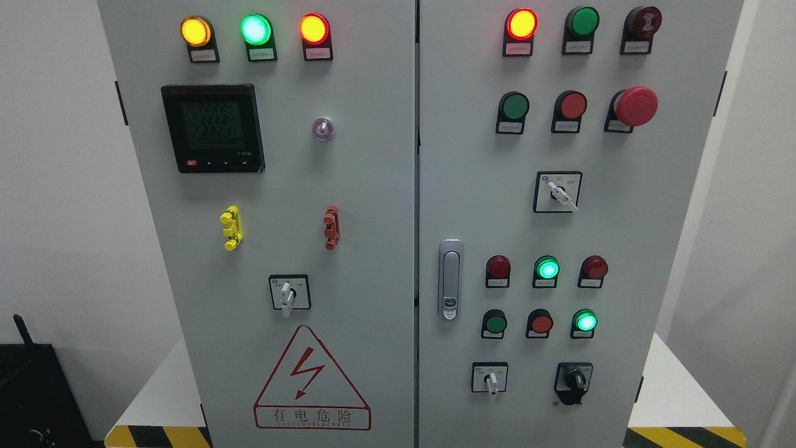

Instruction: Turn on light switch 1

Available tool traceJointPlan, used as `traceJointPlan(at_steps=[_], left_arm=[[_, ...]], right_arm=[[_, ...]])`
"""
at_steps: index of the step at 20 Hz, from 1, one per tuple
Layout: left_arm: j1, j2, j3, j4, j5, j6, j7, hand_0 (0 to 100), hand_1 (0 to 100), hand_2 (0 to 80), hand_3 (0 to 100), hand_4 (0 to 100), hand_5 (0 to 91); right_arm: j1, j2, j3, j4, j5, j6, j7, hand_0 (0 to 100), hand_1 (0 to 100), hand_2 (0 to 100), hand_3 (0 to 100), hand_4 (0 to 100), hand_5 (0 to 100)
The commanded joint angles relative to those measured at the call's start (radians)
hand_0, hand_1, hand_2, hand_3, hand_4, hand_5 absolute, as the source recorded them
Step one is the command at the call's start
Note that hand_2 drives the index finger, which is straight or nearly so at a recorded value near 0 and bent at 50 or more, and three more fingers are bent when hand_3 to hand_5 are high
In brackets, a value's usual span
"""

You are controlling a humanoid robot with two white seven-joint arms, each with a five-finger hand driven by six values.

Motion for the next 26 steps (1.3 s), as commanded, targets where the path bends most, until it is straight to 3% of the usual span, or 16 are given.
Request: traceJointPlan(at_steps=[1,8,14,17,21,26], left_arm=[[0.0,0.0,0.003,-0.009,0.018,-0.001,-0.001,14,0,0.0,0,0,0.0],[0.011,0.006,0.005,-0.074,0.018,0.001,0.001,14,0,0.0,0,0,0.0],[0.162,0.049,0.014,-0.483,0.009,0.005,0.054,14,0,0.0,0,0,0.0],[0.231,0.062,0.124,-0.755,-0.011,0.005,0.054,15,0,0.0,0,0,0.0],[0.241,0.065,0.215,-1.088,-0.086,0.007,0.05,18,0,0.0,0,0,0.0],[0.239,0.06,0.203,-1.426,-0.081,0.05,0.045,23,7,0.0,0,2,0.0]], right_arm=[[0.0,0.0,0.0,0.0,0.0,0.0,0.0,31,0,0,0,0,0],[0.0,0.0,0.0,0.0,0.0,0.0,0.0,31,0,0,0,0,0],[0.0,0.0,0.0,0.0,0.0,0.0,0.0,31,0,0,0,0,0],[0.0,0.0,0.0,0.0,0.0,0.0,0.0,31,0,0,0,0,0],[0.0,0.0,0.0,0.0,0.0,0.0,0.0,31,0,0,0,0,0],[0.0,0.0,0.0,0.0,0.0,0.0,0.0,31,0,0,0,0,0]])
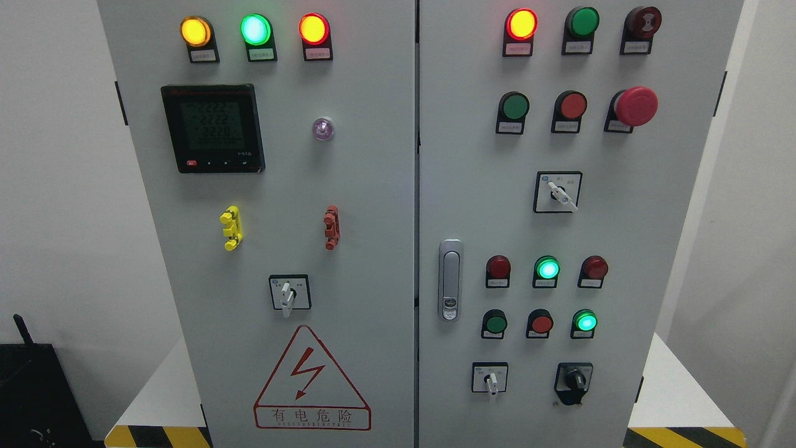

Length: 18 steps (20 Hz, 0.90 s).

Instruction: Turn on light switch 1

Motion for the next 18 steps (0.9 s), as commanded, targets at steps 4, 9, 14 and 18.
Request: traceJointPlan(at_steps=[4,9,14,18], left_arm=[[-0.012,0.017,0.086,-0.879,-0.005,0.093,-0.008,28,14,0.0,8,26,0.0],[-0.029,0.027,0.085,-1.12,0.067,0.083,-0.004,34,25,1.0,28,41,9.1],[-0.095,0.025,0.082,-1.198,0.065,0.08,0.074,33,43,19.8,51,71,56.3],[-0.153,0.027,0.078,-1.221,0.065,0.082,0.091,21,54,28.5,65,84,77.2]], right_arm=[[0.0,0.0,0.0,0.0,0.0,0.0,0.0,31,0,0,0,0,0],[0.0,0.0,0.0,0.0,0.0,0.0,0.0,31,0,0,0,0,0],[0.0,0.0,0.0,0.0,0.0,0.0,0.0,31,0,0,0,0,0],[0.0,0.0,0.0,0.0,0.0,0.0,0.0,31,0,0,0,0,0]])
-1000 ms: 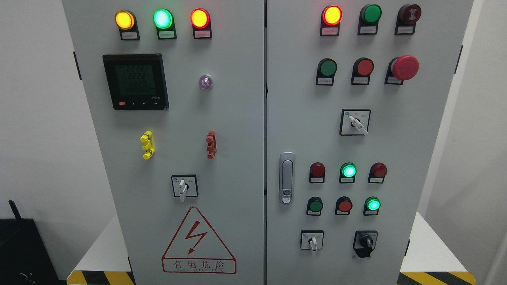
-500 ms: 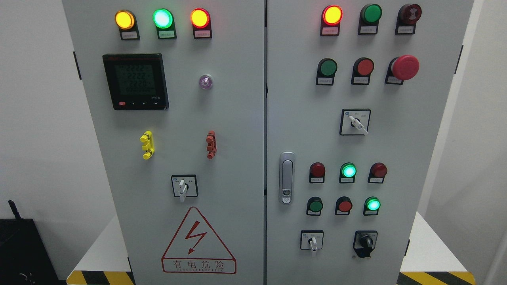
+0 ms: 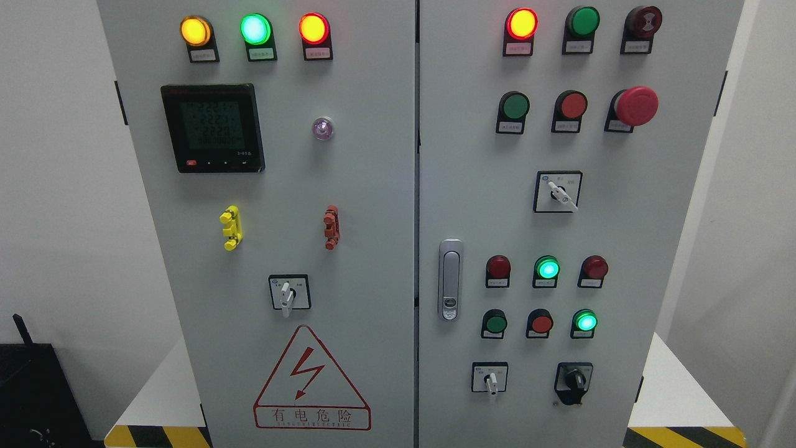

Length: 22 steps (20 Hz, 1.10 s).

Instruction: Turn on light switch 1

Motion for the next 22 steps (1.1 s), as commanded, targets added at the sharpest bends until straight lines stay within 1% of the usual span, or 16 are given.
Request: traceJointPlan(at_steps=[1,2,3,5,6,8,13,16,19,22], left_arm=[[-0.088,0.02,0.009,-0.323,0.011,-0.001,0.016,17,56,30.7,68,86,81.2],[-0.106,0.019,-0.001,-0.323,0.011,0.002,0.018,14,58,33.4,73,88,83.7],[-0.122,0.019,-0.006,-0.323,0.011,0.004,0.021,12,58,34.8,75,89,84.2],[-0.16,0.017,-0.017,-0.323,0.011,0.011,0.05,7,60,40.1,82,91,85.4],[-0.175,0.017,-0.027,-0.321,0.011,0.015,0.064,6,61,41.5,84,92,85.4],[-0.203,0.014,-0.037,-0.321,0.013,0.037,0.07,4,64,45.1,90,92,86.0],[-0.248,0.009,-0.055,-0.321,0.011,0.093,0.076,1,67,47.3,91,91,86.4],[-0.284,0.009,-0.055,-0.321,0.011,0.146,0.108,0,69,47.9,91,91,86.4],[-0.306,0.006,-0.055,-0.32,0.01,0.183,0.113,0,71,48.1,91,91,86.3],[-0.314,0.009,-0.055,-0.317,0.008,0.199,0.115,0,71,48.2,91,92,86.2]], right_arm=[[0.0,0.0,0.0,0.0,0.0,0.0,0.0,31,0,0,0,0,0],[0.0,0.0,0.0,0.0,0.0,0.0,0.0,31,0,0,0,0,0],[0.0,0.0,0.0,0.0,0.0,0.0,0.0,31,0,0,0,0,0],[0.0,0.0,0.0,0.0,0.0,0.0,0.0,31,0,0,0,0,0],[0.0,0.0,0.0,0.0,0.0,0.0,0.0,31,0,0,0,0,0],[0.0,0.0,0.0,0.0,0.0,0.0,0.0,31,0,0,0,0,0],[0.0,0.0,0.0,0.0,0.0,0.0,0.0,31,0,0,0,0,0],[0.0,0.0,0.0,0.0,0.0,0.0,0.0,31,0,0,0,0,0],[0.0,0.0,0.0,0.0,0.0,0.0,0.0,31,0,0,0,0,0],[0.0,0.0,0.0,0.0,0.0,0.0,0.0,31,0,0,0,0,0]])
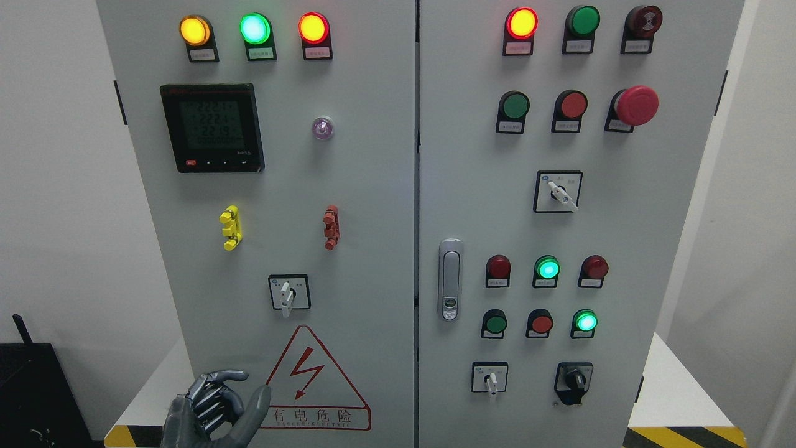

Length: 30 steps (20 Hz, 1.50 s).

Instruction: Turn on light switch 1

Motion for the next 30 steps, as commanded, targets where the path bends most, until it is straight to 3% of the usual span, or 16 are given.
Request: traceJointPlan(at_steps=[1,3,12,17,21,30], left_arm=[[-0.046,0.006,-0.006,-0.04,0.002,0.036,0.017,0,71,48.2,91,92,86.2],[-0.069,0.008,-0.006,-0.037,0.005,0.067,0.046,0,71,48.2,91,93,87.8],[-0.151,-0.036,-0.022,-0.028,-0.012,0.194,0.069,0,72,47.9,91,93,88.1],[-0.185,-0.047,-0.047,-0.011,-0.024,0.213,0.069,0,72,48.1,91,93,88.1],[-0.219,-0.059,-0.05,0.014,-0.07,0.216,0.069,0,72,48.5,91,94,88.1],[-0.236,-0.069,-0.069,0.031,-0.07,0.257,0.069,0,72,49.7,91,95,88.3]], right_arm=[[0.0,0.0,0.0,0.0,0.0,0.0,0.0,31,0,0,0,0,0],[-0.001,0.0,0.0,0.0,0.0,0.0,0.0,31,0,0,0,0,0],[0.0,0.0,0.0,0.0,0.0,0.0,0.0,31,0,0,0,0,0],[0.0,0.0,0.0,0.0,0.0,0.0,0.0,31,0,0,0,0,0],[0.0,0.0,0.0,0.0,0.0,0.0,0.0,31,0,0,0,0,0],[0.0,0.0,0.0,0.0,0.0,0.0,0.0,31,0,0,0,0,0]])
